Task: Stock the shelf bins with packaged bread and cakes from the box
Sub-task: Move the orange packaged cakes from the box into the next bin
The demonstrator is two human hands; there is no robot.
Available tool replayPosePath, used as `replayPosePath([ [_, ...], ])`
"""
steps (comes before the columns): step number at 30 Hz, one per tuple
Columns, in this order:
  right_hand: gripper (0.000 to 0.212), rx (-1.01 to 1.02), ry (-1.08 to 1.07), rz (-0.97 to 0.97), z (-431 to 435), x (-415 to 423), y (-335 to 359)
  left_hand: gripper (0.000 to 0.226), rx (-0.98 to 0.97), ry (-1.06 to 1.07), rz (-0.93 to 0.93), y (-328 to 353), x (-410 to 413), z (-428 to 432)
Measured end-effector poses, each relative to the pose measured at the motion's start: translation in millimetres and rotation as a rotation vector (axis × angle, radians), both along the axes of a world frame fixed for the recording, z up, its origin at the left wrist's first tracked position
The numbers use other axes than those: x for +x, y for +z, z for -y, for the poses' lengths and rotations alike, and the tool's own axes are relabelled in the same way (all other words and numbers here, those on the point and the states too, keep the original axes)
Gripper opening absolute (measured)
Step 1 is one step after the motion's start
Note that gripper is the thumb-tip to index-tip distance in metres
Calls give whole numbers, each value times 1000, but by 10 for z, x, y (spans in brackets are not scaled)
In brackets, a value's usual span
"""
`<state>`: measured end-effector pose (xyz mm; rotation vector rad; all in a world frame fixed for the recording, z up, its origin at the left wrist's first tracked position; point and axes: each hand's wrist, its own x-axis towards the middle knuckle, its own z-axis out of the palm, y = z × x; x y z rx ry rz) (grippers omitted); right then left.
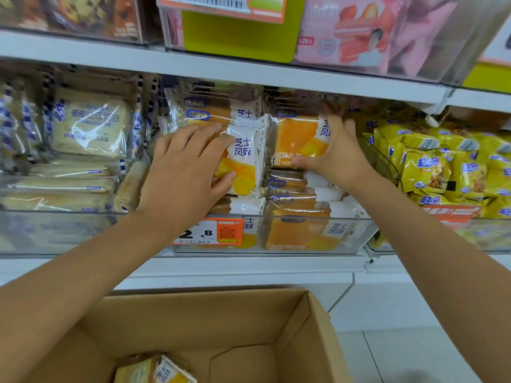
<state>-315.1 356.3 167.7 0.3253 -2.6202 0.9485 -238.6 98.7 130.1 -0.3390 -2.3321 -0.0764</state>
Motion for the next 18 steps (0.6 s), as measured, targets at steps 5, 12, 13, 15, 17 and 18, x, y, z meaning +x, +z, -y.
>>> replayPosePath([
  [5,106,147,-44,-78,-28,96,-71,52,-10,8,-3,-7,-1,-5],
  [12,95,187,-7,-71,46,69,-92,49,23,-21,2,1,6,2],
  [13,96,217,-24,-81,46,77,-90,50,34,-25,16,12,11,3],
  [15,97,283,-57,-105,52,142,-77,51,56,-34,38,28,23,7],
  [17,93,302,-73,-116,89,269,-60,51,126,-71,63,55,54,8],
  [18,89,298,-73,-137,118,342,-55,50,194,-103,75,77,86,5],
])
